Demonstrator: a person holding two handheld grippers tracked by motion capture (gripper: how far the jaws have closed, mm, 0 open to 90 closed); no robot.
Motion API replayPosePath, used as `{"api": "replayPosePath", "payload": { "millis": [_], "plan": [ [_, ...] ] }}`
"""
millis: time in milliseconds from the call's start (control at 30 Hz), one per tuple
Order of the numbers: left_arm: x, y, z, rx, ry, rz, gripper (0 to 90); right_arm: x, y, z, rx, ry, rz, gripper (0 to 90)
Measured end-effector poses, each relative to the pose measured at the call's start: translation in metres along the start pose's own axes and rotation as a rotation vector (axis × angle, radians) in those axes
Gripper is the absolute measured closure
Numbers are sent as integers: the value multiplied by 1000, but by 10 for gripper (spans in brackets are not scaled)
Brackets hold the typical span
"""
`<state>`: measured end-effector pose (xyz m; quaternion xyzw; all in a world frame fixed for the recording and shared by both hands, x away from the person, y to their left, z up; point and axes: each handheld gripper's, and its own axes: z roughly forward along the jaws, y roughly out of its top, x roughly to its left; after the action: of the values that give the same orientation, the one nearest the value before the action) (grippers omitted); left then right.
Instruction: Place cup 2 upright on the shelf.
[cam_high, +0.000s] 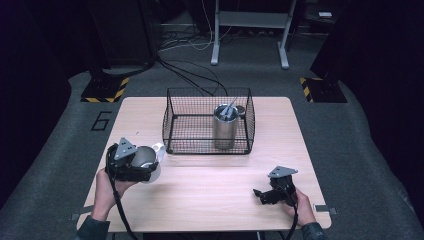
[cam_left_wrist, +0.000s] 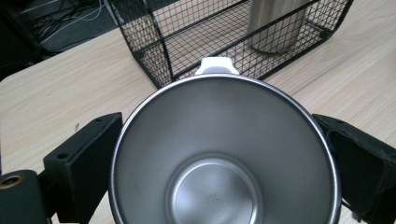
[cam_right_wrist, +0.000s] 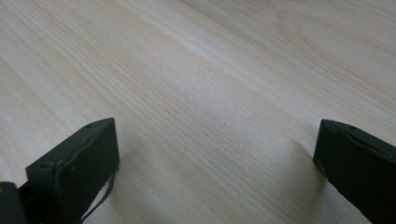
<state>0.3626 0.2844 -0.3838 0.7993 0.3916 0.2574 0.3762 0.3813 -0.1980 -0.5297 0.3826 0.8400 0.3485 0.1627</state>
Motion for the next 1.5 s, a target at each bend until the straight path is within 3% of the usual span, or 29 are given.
{"api": "replayPosePath", "payload": {
  "millis": [533,933,1267,1500],
  "plan": [
    [-8,33,3,-18,-52,56,59,-1,0,0,0,8,-8,0],
    [-14,55,15,-27,-85,91,58,-1,0,0,-2,10,-5,0],
    [-16,73,21,-36,-98,103,59,0,0,0,-3,9,-5,0],
    [-8,89,27,-57,-106,94,59,0,0,0,-3,9,-4,0]
  ]
}}
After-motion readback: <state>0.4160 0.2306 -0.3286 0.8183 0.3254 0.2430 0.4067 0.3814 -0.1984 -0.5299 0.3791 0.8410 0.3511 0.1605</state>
